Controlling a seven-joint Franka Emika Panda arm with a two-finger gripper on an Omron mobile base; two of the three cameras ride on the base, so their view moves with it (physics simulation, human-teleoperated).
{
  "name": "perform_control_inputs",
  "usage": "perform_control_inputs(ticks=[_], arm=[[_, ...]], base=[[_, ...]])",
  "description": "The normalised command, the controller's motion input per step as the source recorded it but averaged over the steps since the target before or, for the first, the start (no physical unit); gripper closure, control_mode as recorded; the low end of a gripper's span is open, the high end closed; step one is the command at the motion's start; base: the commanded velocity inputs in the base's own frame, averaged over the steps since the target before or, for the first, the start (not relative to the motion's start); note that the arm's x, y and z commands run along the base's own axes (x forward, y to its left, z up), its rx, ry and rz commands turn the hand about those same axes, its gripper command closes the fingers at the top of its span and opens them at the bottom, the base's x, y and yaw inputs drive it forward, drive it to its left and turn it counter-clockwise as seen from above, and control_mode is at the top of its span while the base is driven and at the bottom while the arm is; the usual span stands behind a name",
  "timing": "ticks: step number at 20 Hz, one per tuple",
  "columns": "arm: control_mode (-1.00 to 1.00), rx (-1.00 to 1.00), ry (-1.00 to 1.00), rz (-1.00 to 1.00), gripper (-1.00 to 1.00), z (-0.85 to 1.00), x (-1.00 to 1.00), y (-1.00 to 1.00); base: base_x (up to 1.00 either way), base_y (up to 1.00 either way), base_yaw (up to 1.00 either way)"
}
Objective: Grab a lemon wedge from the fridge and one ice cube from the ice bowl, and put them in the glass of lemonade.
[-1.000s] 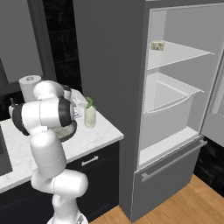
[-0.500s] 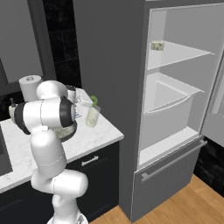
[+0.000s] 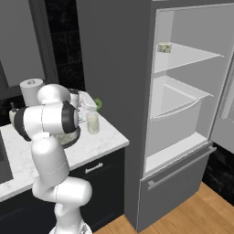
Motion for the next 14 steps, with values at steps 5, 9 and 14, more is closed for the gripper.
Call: perform_control_inputs(ticks=[5, 9, 14], arm=[[-1.0, 0.0, 0.0, 0.0, 1.0, 0.12, 0.0, 0.0], [-1.0, -0.01, 0.07, 0.0, 1.0, -0.16, -0.01, 0.09], [-1.0, -0.01, 0.09, 0.0, 1.0, -0.24, 0.0, 0.07]], base=[[0.0, 0.0, 0.0], [0.0, 0.0, 0.0], [0.0, 0.0, 0.0]])
